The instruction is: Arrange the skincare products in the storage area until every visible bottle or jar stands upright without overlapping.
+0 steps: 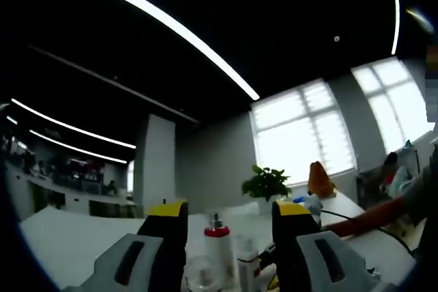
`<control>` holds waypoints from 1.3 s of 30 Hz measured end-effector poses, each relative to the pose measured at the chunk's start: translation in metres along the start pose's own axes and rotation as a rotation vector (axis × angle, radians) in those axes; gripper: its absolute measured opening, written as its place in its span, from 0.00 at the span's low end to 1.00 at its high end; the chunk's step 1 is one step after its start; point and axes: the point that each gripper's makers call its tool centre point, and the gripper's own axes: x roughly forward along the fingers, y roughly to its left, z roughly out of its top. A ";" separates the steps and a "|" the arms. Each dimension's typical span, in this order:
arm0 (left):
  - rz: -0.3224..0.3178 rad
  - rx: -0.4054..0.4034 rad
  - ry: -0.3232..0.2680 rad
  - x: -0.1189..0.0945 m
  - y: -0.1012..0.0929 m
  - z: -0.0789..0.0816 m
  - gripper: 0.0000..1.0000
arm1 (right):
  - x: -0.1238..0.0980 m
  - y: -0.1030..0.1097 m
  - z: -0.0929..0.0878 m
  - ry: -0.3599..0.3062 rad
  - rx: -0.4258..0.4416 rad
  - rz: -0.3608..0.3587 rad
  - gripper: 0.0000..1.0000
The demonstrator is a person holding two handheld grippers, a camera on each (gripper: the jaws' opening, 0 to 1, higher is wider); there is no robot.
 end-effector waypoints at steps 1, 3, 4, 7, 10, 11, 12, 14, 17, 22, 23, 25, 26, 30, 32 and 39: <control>0.018 -0.003 -0.009 -0.003 0.006 0.001 0.52 | -0.003 -0.001 0.004 -0.017 -0.024 -0.002 0.36; 0.032 -0.035 -0.012 -0.005 0.014 -0.001 0.55 | -0.009 -0.002 0.016 -0.057 -0.045 0.017 0.37; 0.040 -0.044 -0.005 -0.006 0.018 -0.004 0.57 | -0.011 0.001 0.018 -0.077 -0.042 0.040 0.40; 0.098 -0.094 0.077 -0.010 0.038 -0.023 0.54 | -0.021 0.004 0.017 -0.081 -0.005 0.089 0.41; 0.148 -0.144 0.061 -0.015 0.057 -0.028 0.53 | -0.031 -0.025 0.012 -0.082 -0.015 -0.017 0.15; 0.179 -0.197 0.051 -0.017 0.065 -0.029 0.52 | -0.036 -0.040 0.008 -0.075 -0.013 -0.076 0.05; 0.210 -0.232 0.049 -0.018 0.071 -0.029 0.51 | -0.038 -0.051 0.003 -0.057 0.018 -0.126 0.01; 0.299 -0.308 0.078 -0.028 0.088 -0.033 0.48 | -0.042 -0.067 -0.003 -0.018 0.056 -0.189 0.00; 0.407 -0.333 0.069 -0.041 0.108 -0.035 0.31 | -0.038 -0.074 0.001 -0.039 0.084 -0.212 0.00; 0.508 -0.347 0.139 -0.052 0.130 -0.059 0.16 | -0.022 -0.062 0.004 0.010 0.011 -0.222 0.00; 0.511 -0.354 0.150 -0.053 0.130 -0.062 0.12 | -0.021 -0.061 0.004 0.014 0.015 -0.228 0.00; 0.545 -0.413 0.316 -0.058 0.128 -0.092 0.01 | -0.015 -0.062 0.007 0.035 0.064 -0.291 0.00; 0.546 -0.402 0.349 -0.058 0.127 -0.098 0.00 | -0.013 -0.062 0.009 0.032 0.065 -0.296 0.00; 0.542 -0.312 0.417 -0.052 0.122 -0.110 0.00 | -0.005 -0.072 0.007 0.050 0.077 -0.342 0.00; 0.526 -0.305 0.452 -0.044 0.115 -0.119 0.00 | -0.005 -0.078 0.005 0.061 0.044 -0.386 0.00; 0.518 -0.279 0.583 -0.033 0.101 -0.145 0.00 | 0.010 -0.073 -0.006 0.123 0.043 -0.362 0.00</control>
